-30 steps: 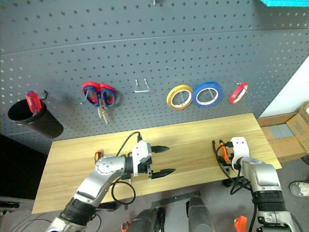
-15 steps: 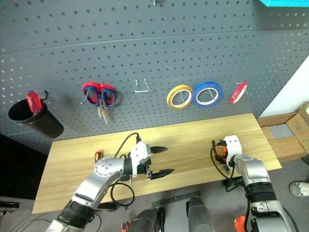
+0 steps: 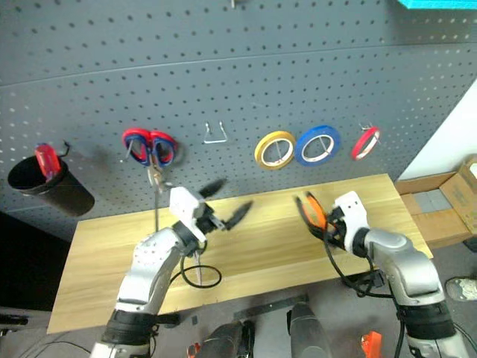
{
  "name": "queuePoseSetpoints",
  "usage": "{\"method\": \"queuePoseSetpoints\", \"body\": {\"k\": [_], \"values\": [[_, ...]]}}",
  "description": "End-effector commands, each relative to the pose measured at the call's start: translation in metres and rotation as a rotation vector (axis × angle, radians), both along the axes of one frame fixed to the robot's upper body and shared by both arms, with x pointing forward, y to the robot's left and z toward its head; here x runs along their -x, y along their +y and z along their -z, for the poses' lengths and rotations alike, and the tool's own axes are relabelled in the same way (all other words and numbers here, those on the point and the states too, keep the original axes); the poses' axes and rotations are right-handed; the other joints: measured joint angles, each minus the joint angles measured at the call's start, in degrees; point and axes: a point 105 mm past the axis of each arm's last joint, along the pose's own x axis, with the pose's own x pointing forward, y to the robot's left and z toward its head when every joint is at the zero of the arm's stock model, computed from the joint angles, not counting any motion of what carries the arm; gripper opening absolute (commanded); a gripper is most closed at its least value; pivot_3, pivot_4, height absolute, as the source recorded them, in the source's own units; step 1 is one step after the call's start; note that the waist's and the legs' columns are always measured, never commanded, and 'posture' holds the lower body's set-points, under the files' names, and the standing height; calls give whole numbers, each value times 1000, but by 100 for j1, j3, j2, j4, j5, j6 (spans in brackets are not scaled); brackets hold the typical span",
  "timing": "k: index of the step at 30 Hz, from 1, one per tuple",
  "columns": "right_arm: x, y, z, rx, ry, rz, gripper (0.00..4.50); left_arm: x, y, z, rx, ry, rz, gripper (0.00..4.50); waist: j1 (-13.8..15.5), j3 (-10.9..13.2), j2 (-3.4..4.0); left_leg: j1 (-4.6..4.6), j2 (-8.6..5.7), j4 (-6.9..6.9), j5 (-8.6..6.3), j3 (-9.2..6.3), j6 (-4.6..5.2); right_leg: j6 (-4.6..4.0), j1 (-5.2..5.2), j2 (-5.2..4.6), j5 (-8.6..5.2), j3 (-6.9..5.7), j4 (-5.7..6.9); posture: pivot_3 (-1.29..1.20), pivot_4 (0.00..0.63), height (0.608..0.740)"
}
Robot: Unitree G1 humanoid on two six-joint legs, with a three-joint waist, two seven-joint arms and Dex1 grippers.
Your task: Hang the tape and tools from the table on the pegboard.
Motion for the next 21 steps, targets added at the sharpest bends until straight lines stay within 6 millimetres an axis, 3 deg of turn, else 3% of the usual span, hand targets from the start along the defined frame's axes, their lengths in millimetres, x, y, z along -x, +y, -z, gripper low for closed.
{"method": "queuePoseSetpoints", "body": {"k": [1, 5, 8, 21], "values": [[23, 27, -85, -195, -321, -214, 2246, 10, 22, -24, 9, -186, -215, 4500, 53, -15, -21, 2, 14, 3, -6, 1, -6, -4, 1, 15, 3, 0, -2, -129, 182, 740], [15, 44, -122, -291, -433, -274, 2246, 16, 32, -26, -10, -242, -322, 4500, 291, -62, -71, 7, 31, 3, -9, -18, -1, -37, 2, 29, 23, -21, 2, -95, 175, 740], [-8, 60, -152, -376, -500, -223, 2246, 19, 43, -28, -27, -272, -400, 4500, 374, -78, -74, 10, 32, 9, -4, -11, -8, -53, 2, 30, 39, -18, 2, -59, 168, 740], [-49, 128, -185, -335, -833, -19, 2245, 28, 60, -9, -3, -213, -506, 4500, 618, -118, -81, 5, 36, -4, 18, -3, -44, -62, -23, 31, 48, -29, 3, -4, 167, 740]]}}
